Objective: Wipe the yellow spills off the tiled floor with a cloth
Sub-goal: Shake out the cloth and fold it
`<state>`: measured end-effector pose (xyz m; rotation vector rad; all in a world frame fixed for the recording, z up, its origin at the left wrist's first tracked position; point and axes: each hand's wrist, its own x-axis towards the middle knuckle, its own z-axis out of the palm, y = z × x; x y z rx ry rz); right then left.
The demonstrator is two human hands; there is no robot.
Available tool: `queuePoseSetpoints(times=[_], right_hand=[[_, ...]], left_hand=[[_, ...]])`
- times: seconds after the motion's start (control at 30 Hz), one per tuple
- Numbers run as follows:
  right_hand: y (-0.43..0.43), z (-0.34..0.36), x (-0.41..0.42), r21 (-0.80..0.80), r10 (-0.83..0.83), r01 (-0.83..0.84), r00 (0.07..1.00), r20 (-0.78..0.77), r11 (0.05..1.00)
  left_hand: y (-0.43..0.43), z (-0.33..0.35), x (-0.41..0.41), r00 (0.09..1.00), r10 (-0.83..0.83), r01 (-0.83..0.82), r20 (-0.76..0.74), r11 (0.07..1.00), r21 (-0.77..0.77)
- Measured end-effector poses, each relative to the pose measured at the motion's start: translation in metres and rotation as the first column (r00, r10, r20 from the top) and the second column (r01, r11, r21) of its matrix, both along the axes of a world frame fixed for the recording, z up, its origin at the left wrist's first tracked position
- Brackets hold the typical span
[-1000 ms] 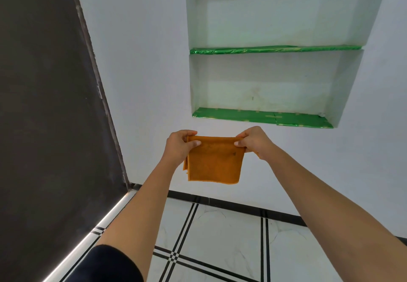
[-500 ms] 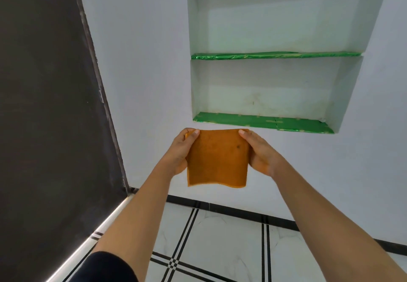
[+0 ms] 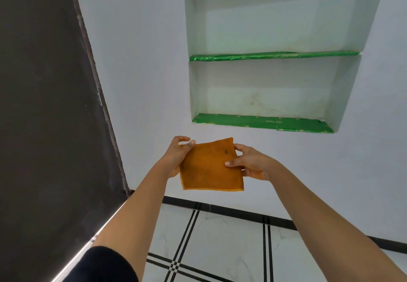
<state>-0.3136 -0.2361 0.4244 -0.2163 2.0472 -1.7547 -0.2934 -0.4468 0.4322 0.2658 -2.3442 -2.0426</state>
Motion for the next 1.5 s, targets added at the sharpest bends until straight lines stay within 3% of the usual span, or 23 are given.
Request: queuePoseSetpoints(times=[0.07,0.17,0.33,0.47,0.53,0.6,0.8,0.87,0.97,1.07,1.17,1.23,1.37,1.5], right_hand=[[-0.003,0.003,-0.002,0.048,-0.022,0.025,0.999,-0.047,0.999],[-0.001,0.006,-0.005,-0.041,-0.103,0.101,0.993,-0.062,0.994],[-0.006,0.001,-0.002,-0.052,-0.209,0.207,0.977,-0.038,0.977],[-0.010,0.003,-0.001,-0.089,-0.247,0.246,0.969,-0.008,0.965],[-0.008,0.005,-0.003,-0.150,-0.204,0.203,0.979,0.011,0.968],[-0.005,0.005,-0.005,-0.164,-0.173,0.171,0.985,0.004,0.972],[-0.003,-0.001,-0.004,0.090,-0.149,0.164,0.978,-0.147,0.982],[-0.004,-0.007,-0.003,0.221,-0.138,0.188,0.964,-0.227,0.957],[-0.004,-0.015,-0.002,0.373,-0.060,0.190,0.941,-0.333,0.908],[-0.005,-0.018,0.004,0.363,0.042,0.096,0.935,-0.352,0.927],[-0.009,-0.027,0.008,0.335,0.172,-0.093,0.962,-0.214,0.937],[-0.007,-0.036,0.011,0.243,0.130,-0.091,0.981,-0.147,0.966],[0.010,-0.050,0.012,0.137,-0.031,0.046,0.993,-0.112,0.990],[0.045,-0.065,0.016,0.027,-0.197,0.197,0.980,0.003,0.980]], left_hand=[[-0.002,0.001,0.002,0.998,-0.058,0.058,0.037,0.998,0.001],[-0.009,0.002,0.004,0.976,-0.213,0.214,0.044,0.977,-0.023],[-0.010,0.006,0.007,0.901,-0.399,0.433,0.168,0.835,-0.341],[-0.011,0.003,0.005,0.895,-0.401,0.436,0.194,0.698,-0.568],[-0.016,-0.001,0.005,0.935,-0.331,0.345,0.126,0.769,-0.538],[-0.022,-0.006,0.003,0.966,-0.253,0.255,0.061,0.875,-0.412],[-0.018,-0.024,0.004,0.991,-0.094,0.089,-0.094,0.994,-0.057],[-0.011,-0.024,0.004,0.991,-0.094,0.088,-0.097,0.994,-0.063],[0.001,-0.016,0.003,0.980,-0.172,0.139,-0.095,0.948,-0.285],[0.013,-0.005,0.003,0.948,-0.318,0.264,-0.026,0.829,-0.493],[0.021,-0.002,0.002,0.925,-0.379,0.336,0.025,0.787,-0.517],[0.026,-0.003,0.001,0.930,-0.368,0.332,0.014,0.823,-0.462],[0.039,-0.015,-0.002,0.966,-0.252,0.226,-0.055,0.930,-0.291],[0.068,-0.038,-0.005,0.985,-0.157,0.143,-0.071,0.975,-0.168]])
